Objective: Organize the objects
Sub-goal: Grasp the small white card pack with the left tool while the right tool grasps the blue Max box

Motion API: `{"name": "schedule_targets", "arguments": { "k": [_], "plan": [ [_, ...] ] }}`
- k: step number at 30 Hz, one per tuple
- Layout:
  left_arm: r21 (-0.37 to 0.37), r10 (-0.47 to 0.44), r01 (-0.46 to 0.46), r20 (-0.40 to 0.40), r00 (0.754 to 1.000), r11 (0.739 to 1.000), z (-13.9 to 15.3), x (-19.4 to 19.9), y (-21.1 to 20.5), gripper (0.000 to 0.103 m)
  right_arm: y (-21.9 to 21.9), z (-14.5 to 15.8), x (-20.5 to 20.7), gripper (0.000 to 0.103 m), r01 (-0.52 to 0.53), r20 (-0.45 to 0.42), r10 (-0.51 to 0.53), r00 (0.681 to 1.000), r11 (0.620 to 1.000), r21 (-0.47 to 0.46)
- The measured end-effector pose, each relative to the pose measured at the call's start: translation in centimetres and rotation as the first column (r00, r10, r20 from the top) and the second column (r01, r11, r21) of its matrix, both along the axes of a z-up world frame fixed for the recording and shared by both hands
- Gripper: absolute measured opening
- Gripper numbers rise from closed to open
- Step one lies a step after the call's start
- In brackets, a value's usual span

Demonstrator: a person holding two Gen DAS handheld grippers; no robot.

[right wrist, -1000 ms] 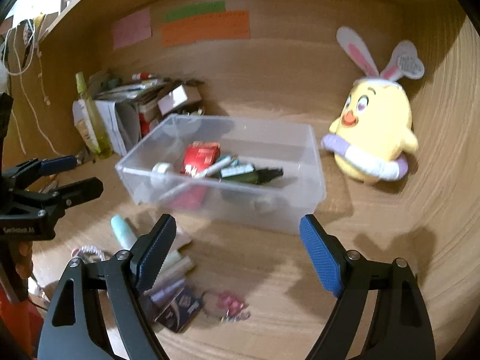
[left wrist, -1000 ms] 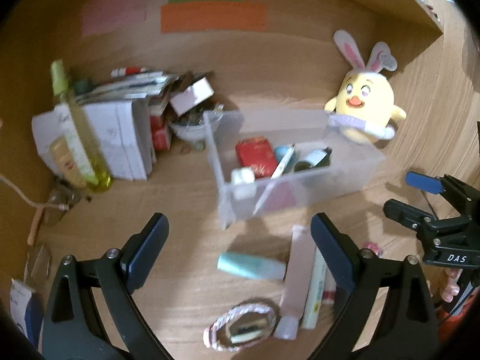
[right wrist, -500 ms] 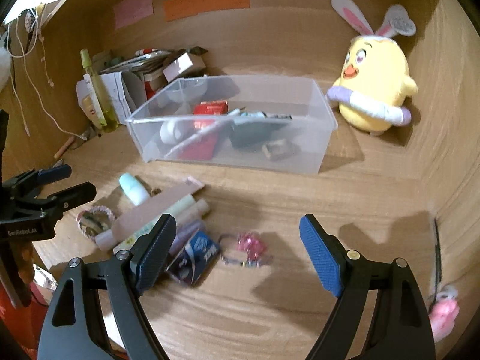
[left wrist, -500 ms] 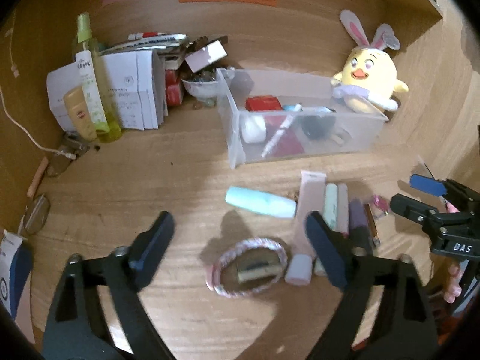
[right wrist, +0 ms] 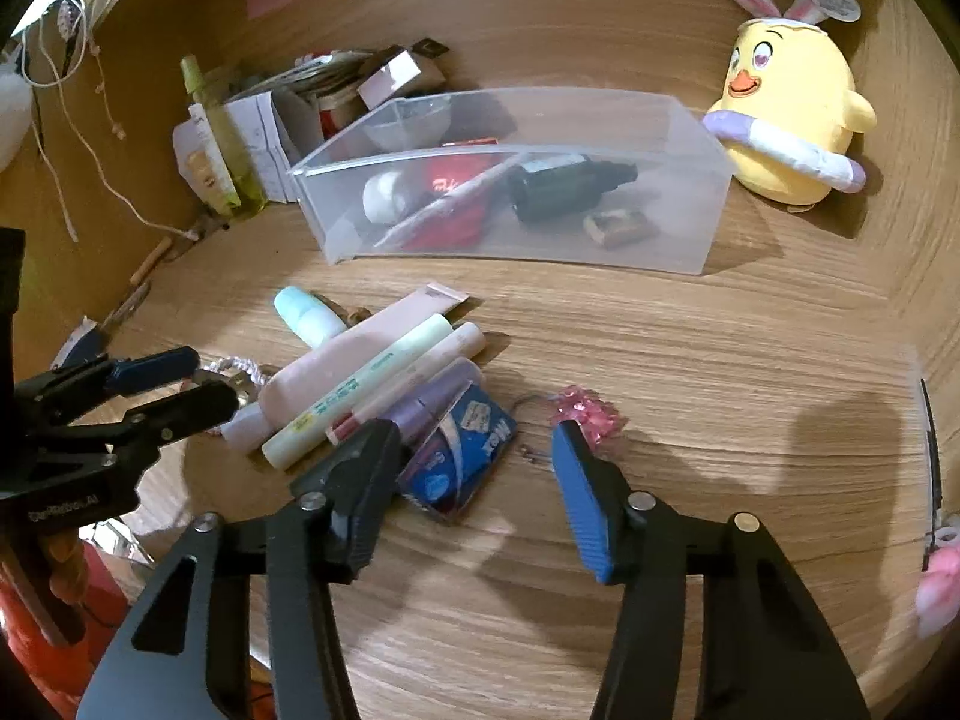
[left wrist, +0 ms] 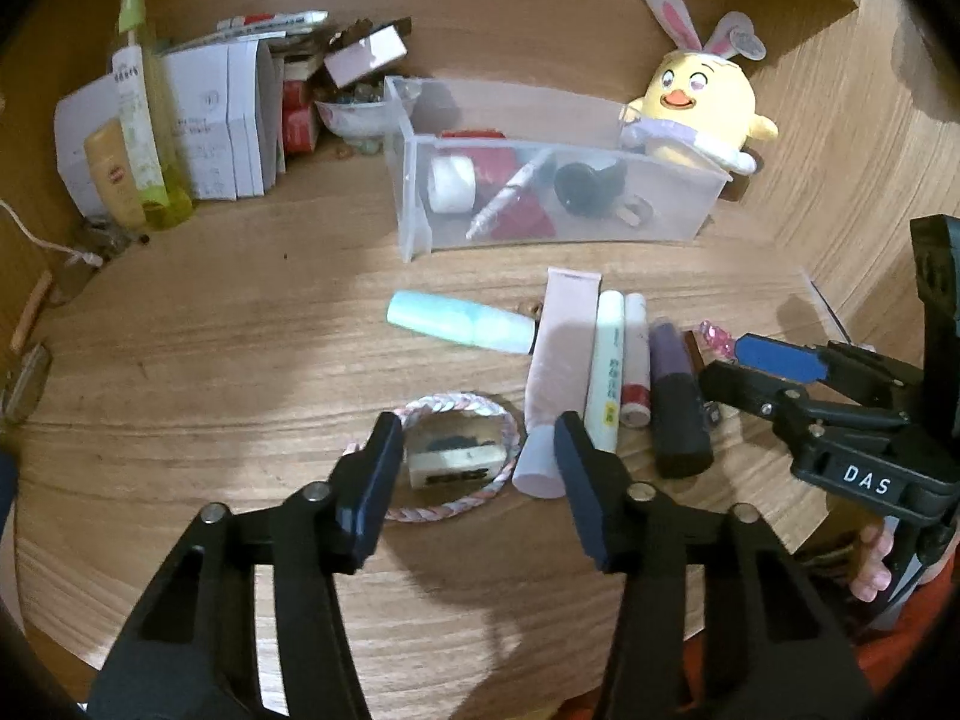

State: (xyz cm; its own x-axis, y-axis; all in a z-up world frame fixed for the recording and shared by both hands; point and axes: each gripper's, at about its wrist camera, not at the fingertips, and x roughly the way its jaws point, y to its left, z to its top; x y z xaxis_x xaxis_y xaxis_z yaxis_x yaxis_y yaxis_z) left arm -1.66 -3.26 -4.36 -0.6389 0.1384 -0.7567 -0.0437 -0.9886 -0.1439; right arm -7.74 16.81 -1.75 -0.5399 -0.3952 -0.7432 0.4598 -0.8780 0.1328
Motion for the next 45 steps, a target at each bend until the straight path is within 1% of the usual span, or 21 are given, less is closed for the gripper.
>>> {"name": "schedule_targets", "arguments": {
  "k": [1,3,6,9,12,20,24,32,39,45],
  "plan": [
    [0.01,0.001,-0.001,0.004,1.0,1.0,-0.1,0.0,-0.2,0.047,0.0,0.0,0.0,0.042,-0.001,0.0,0.001,1.0,1.0,0.001],
    [0.03,0.01,-0.011,0.009,1.0,0.999,-0.3,-0.1,-0.7,0.047,0.0,-0.2,0.0,0.039,0.001,0.01,-0.001,1.0,1.0,0.005],
    [0.037,0.019,-0.019,0.011,1.0,0.999,-0.4,-0.1,-1.0,0.047,0.3,-0.6,-0.1,0.038,0.008,0.027,-0.009,1.0,1.0,0.013],
    [0.029,0.02,-0.02,0.005,1.0,0.999,-0.4,-0.1,-0.9,0.047,0.7,-0.9,-0.1,0.038,0.019,0.037,-0.019,0.999,1.0,0.017],
    [0.014,0.015,-0.015,0.008,1.0,1.0,-0.6,-0.2,-0.6,0.035,1.1,-1.1,-0.1,0.038,0.024,0.049,-0.024,0.999,1.0,0.011],
    [0.006,0.012,-0.012,-0.015,1.0,1.0,0.3,-0.1,-0.4,0.035,0.8,-0.8,0.0,0.038,0.005,0.066,-0.005,0.998,1.0,-0.004],
    [0.008,0.013,-0.012,-0.037,0.999,1.0,1.0,-0.2,-0.4,0.035,0.0,-1.0,0.2,0.038,-0.009,0.059,0.008,0.998,1.0,0.016],
    [0.016,0.015,-0.013,-0.089,0.996,1.0,2.4,-0.5,-0.4,0.035,-1.1,-1.1,-0.5,0.038,0.003,0.035,-0.004,0.999,0.999,0.048],
    [0.008,0.003,-0.002,-0.135,0.991,1.0,3.7,-1.0,0.0,0.035,-0.4,-1.2,-0.7,0.038,0.009,0.033,-0.01,0.999,0.999,0.054],
    [0.013,-0.004,0.007,-0.149,0.989,1.0,4.0,-1.7,0.1,0.035,1.0,-1.1,-0.8,0.038,0.028,0.042,-0.031,0.999,0.998,0.059]
  ]
}}
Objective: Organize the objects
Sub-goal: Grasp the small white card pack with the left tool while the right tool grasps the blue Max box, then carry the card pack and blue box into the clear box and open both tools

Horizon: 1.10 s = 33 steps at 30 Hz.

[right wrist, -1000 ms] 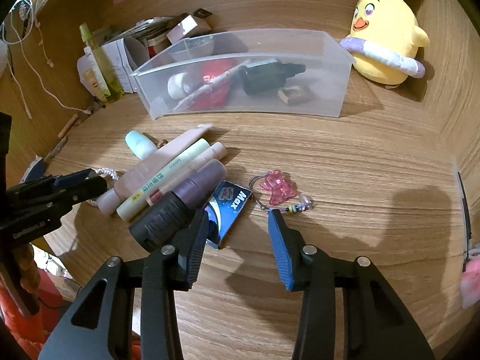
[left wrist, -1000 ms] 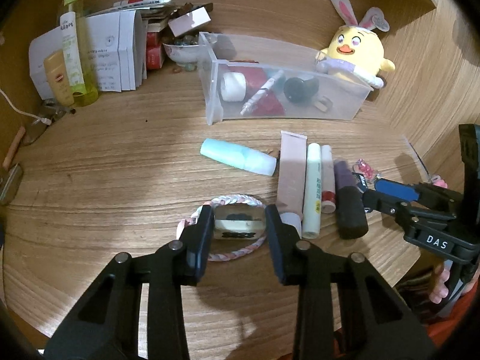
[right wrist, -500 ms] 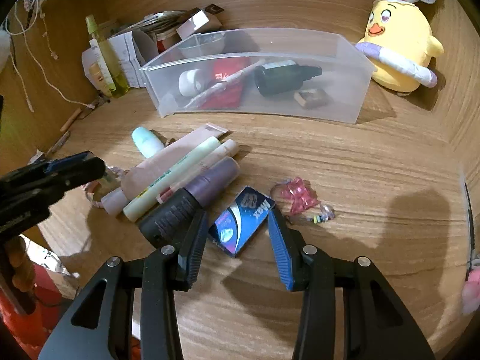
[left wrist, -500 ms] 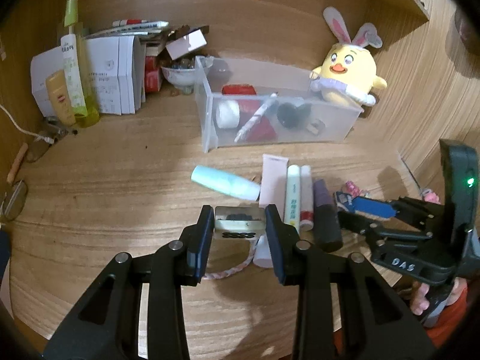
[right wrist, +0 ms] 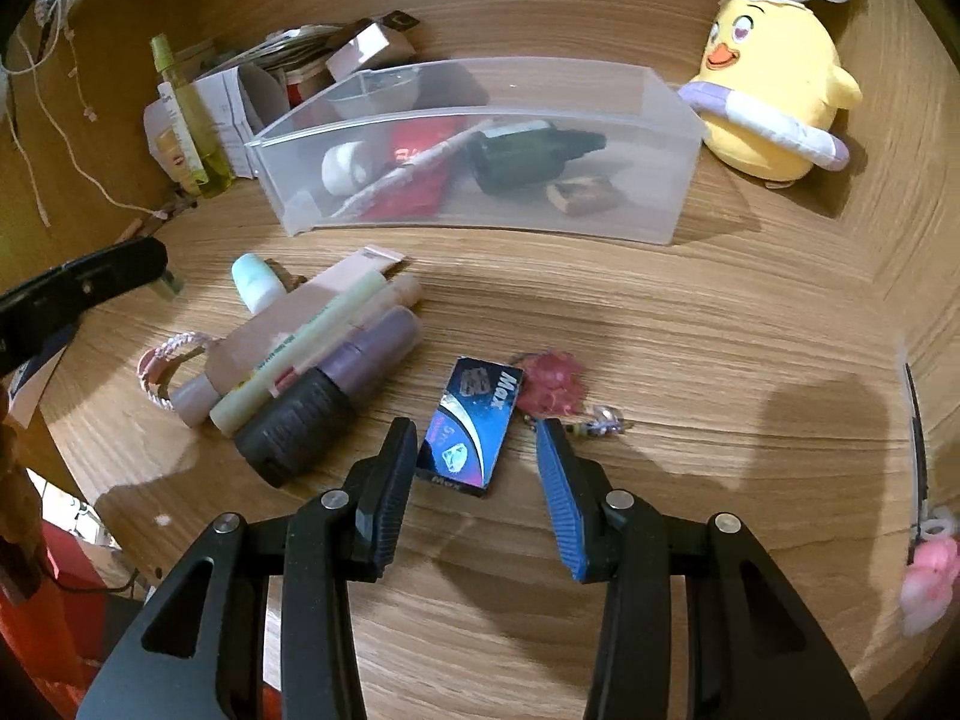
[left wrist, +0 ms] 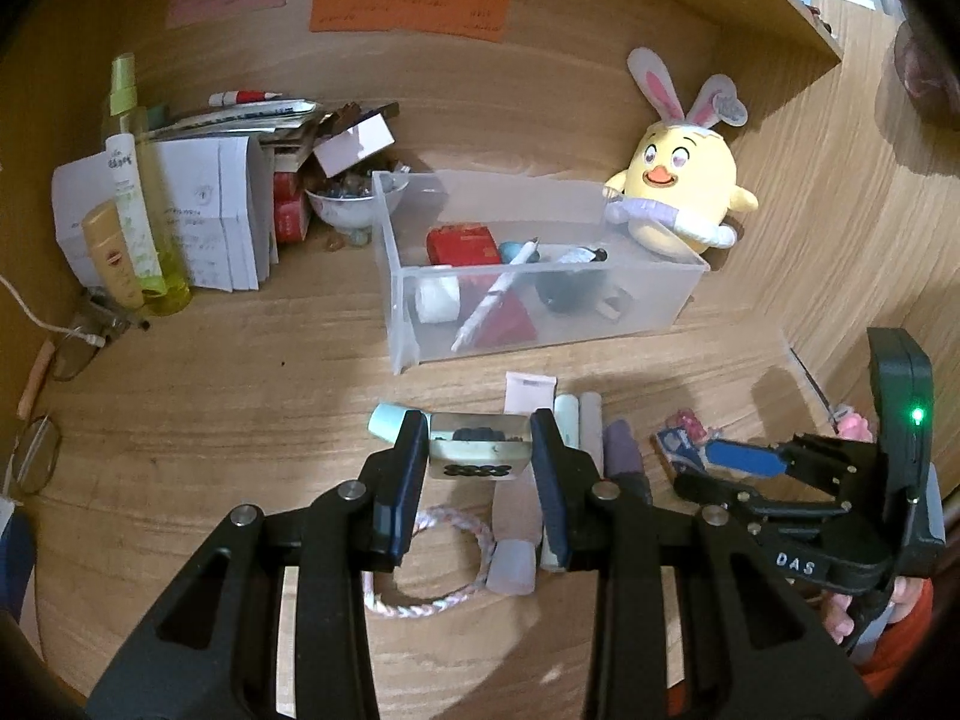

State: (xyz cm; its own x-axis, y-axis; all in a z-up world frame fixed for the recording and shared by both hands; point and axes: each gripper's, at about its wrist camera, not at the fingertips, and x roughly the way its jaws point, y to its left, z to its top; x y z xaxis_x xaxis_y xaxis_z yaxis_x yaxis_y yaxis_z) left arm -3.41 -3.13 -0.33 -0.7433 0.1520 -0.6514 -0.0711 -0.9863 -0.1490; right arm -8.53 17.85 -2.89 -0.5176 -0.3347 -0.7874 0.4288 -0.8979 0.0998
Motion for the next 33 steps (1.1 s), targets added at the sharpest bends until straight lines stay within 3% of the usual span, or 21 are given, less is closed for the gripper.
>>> {"name": "schedule_targets", "arguments": {
  "k": [9,12,17,33],
  "plan": [
    [-0.004,-0.002,0.002,-0.036,0.999,1.0,1.3,-2.1,0.4,0.035,-1.8,-0.2,-0.4,0.038,-0.039,-0.016,0.04,0.999,0.999,0.029],
    [-0.006,-0.003,0.003,-0.05,0.999,1.0,1.8,-2.6,0.6,0.035,-2.2,-0.3,-0.5,0.025,-0.032,-0.043,0.034,0.998,0.998,0.058],
    [0.002,-0.003,0.003,-0.071,0.998,1.0,2.5,-3.8,0.8,0.035,-1.7,-0.1,-1.0,0.025,-0.032,-0.037,0.033,0.999,0.999,0.041],
    [0.011,0.011,-0.01,-0.121,0.993,1.0,5.0,-7.3,1.8,0.035,0.9,7.0,-3.9,0.025,0.013,-0.214,-0.024,0.977,0.998,-0.055]
  ]
}}
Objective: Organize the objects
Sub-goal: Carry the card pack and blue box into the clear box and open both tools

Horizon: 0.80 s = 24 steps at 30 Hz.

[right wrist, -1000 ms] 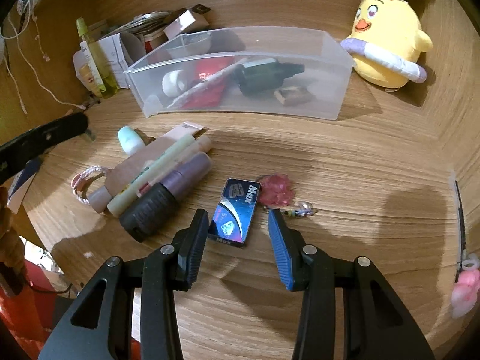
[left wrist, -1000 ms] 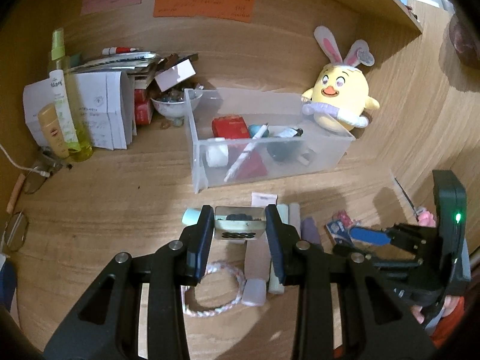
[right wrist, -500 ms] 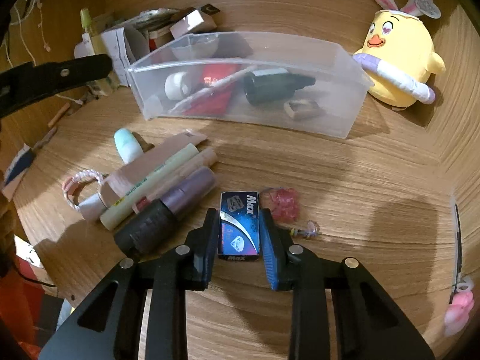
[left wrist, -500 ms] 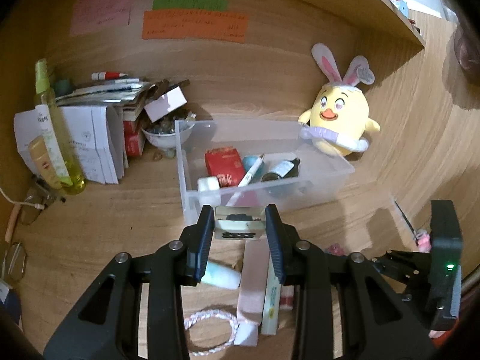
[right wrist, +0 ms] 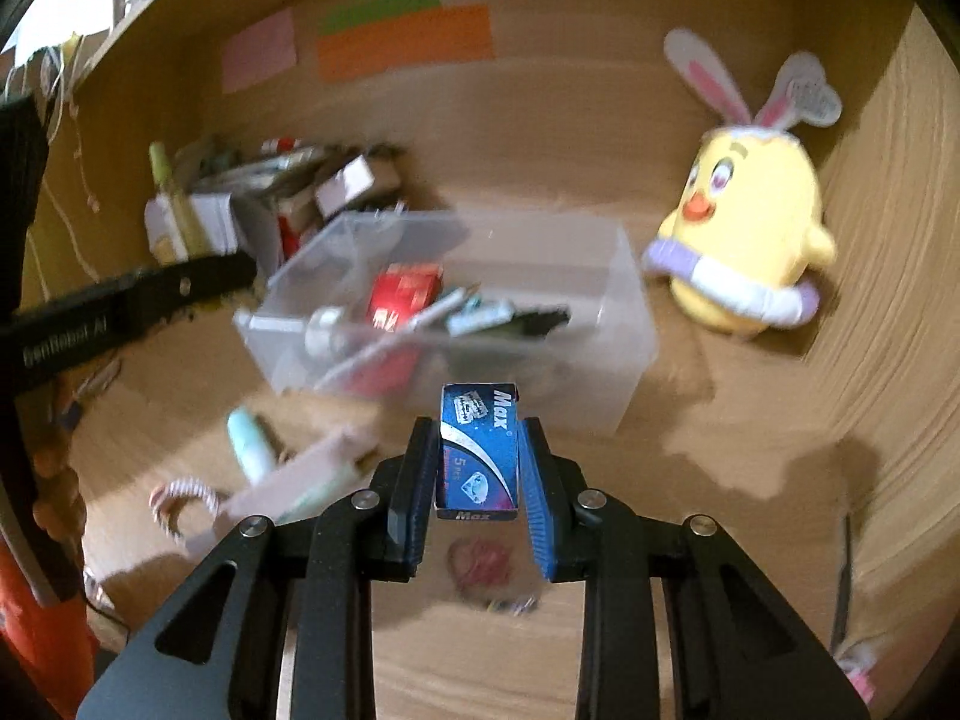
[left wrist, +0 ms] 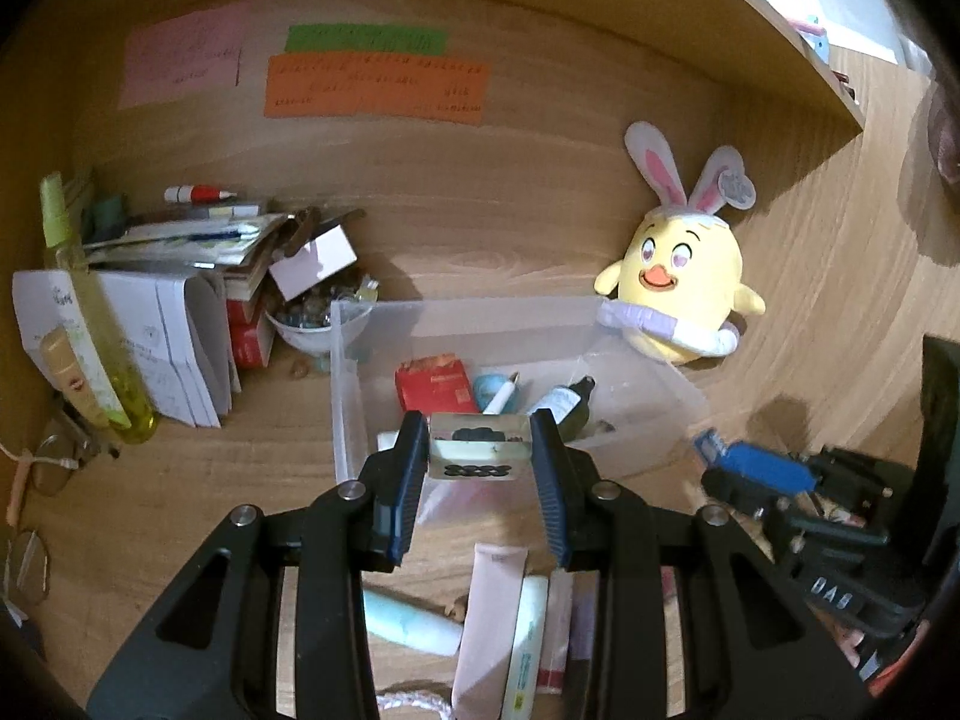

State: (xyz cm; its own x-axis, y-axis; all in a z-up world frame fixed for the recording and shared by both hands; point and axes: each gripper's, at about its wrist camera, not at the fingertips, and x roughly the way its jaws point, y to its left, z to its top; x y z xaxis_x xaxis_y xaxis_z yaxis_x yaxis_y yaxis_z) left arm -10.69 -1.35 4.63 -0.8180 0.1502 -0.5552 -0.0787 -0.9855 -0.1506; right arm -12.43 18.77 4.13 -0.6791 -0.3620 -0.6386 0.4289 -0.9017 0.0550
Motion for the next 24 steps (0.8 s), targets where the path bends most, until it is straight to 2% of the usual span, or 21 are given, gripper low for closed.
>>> {"name": "schedule_targets", "arguments": {
  "k": [14,18,24],
  "plan": [
    [-0.006,0.042,-0.042,0.011,0.999,0.999,0.6,-3.6,-0.2,0.035,0.8,4.4,-4.8,0.025,0.025,-0.111,-0.029,0.993,0.999,-0.039],
    [-0.015,0.061,-0.06,0.029,0.998,0.998,0.2,-4.9,-0.6,0.034,0.5,4.8,-6.2,0.025,0.028,-0.126,-0.031,0.991,0.999,-0.027],
    [-0.022,0.07,-0.068,0.071,0.995,0.997,-1.2,-6.4,-1.1,0.035,0.1,3.6,-8.5,0.025,0.039,-0.093,-0.04,0.995,0.999,-0.011]
  ]
}}
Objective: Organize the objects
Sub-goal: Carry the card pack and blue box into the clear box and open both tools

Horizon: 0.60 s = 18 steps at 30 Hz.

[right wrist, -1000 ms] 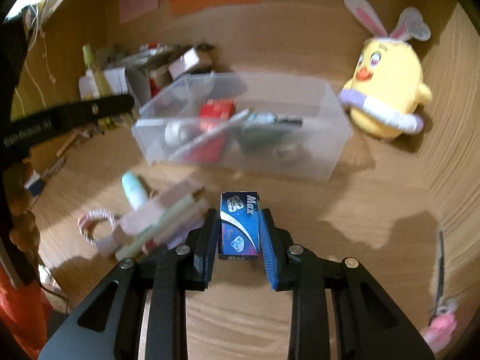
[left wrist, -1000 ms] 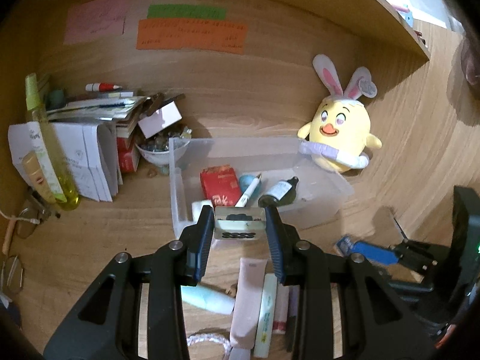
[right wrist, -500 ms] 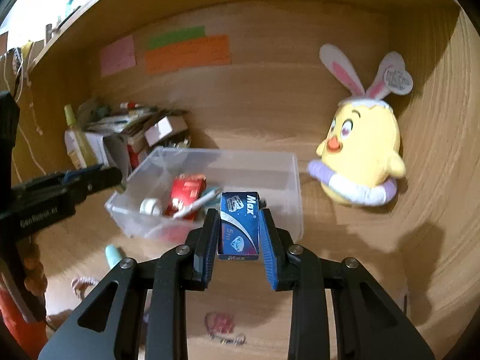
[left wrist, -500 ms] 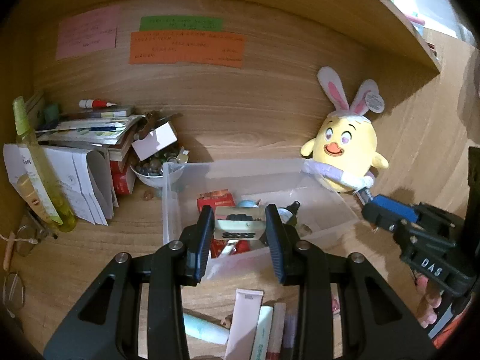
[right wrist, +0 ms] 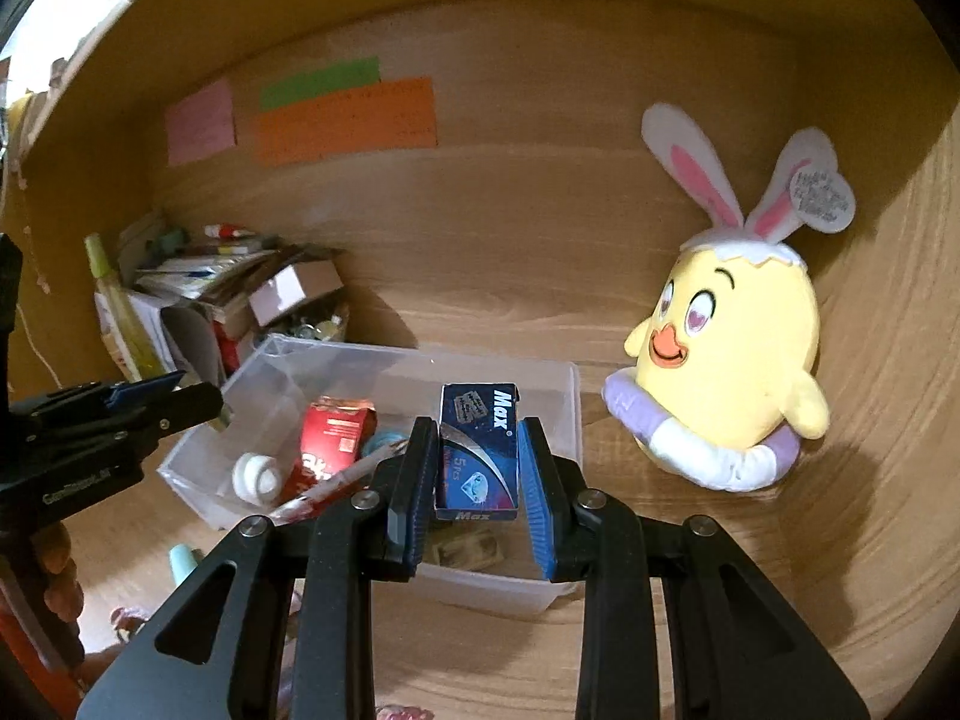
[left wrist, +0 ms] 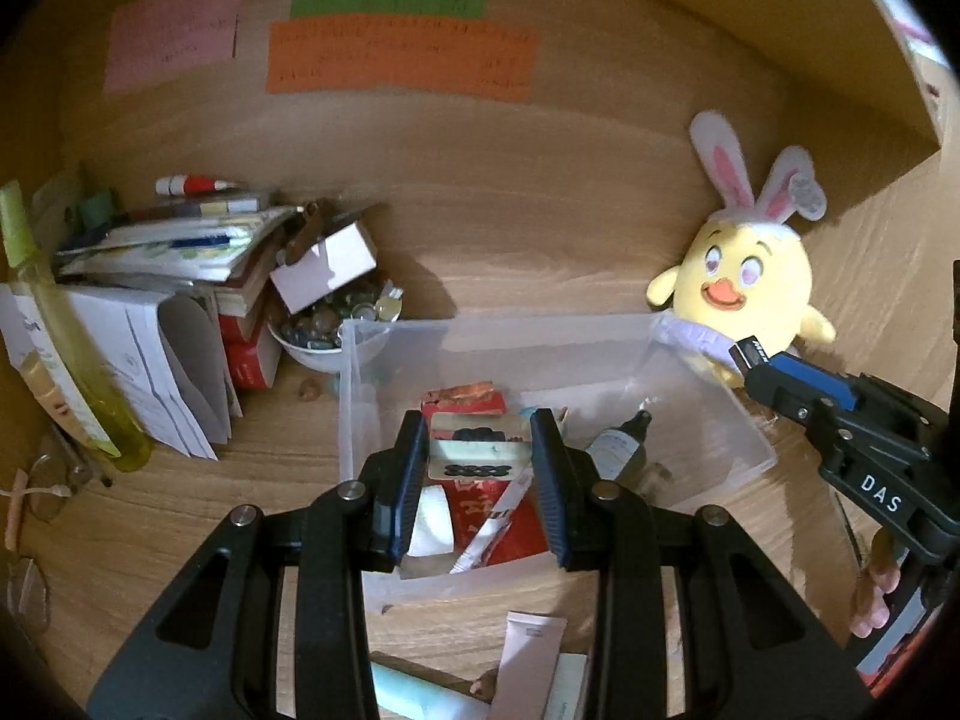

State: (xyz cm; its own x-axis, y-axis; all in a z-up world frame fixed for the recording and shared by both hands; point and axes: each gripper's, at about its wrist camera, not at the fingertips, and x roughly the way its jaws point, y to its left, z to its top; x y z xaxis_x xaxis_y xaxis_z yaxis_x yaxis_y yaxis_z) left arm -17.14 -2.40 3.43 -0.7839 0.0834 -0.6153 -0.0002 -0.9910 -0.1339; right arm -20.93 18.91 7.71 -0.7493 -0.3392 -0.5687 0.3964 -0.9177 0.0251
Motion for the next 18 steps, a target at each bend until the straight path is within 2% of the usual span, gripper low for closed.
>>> {"name": "schedule_targets", "arguments": {
  "k": [11,18],
  "plan": [
    [-0.016,-0.012,0.013,0.08,0.997,1.0,-2.9,-2.4,0.2,0.035,-0.6,-4.1,-3.4,0.025,0.01,0.108,-0.014,0.994,0.999,0.035],
    [-0.025,-0.036,0.039,0.109,0.993,0.999,-4.2,-3.1,1.0,0.034,-0.9,-5.6,-4.4,0.025,0.009,0.145,-0.018,0.989,0.998,0.058]
  ]
}}
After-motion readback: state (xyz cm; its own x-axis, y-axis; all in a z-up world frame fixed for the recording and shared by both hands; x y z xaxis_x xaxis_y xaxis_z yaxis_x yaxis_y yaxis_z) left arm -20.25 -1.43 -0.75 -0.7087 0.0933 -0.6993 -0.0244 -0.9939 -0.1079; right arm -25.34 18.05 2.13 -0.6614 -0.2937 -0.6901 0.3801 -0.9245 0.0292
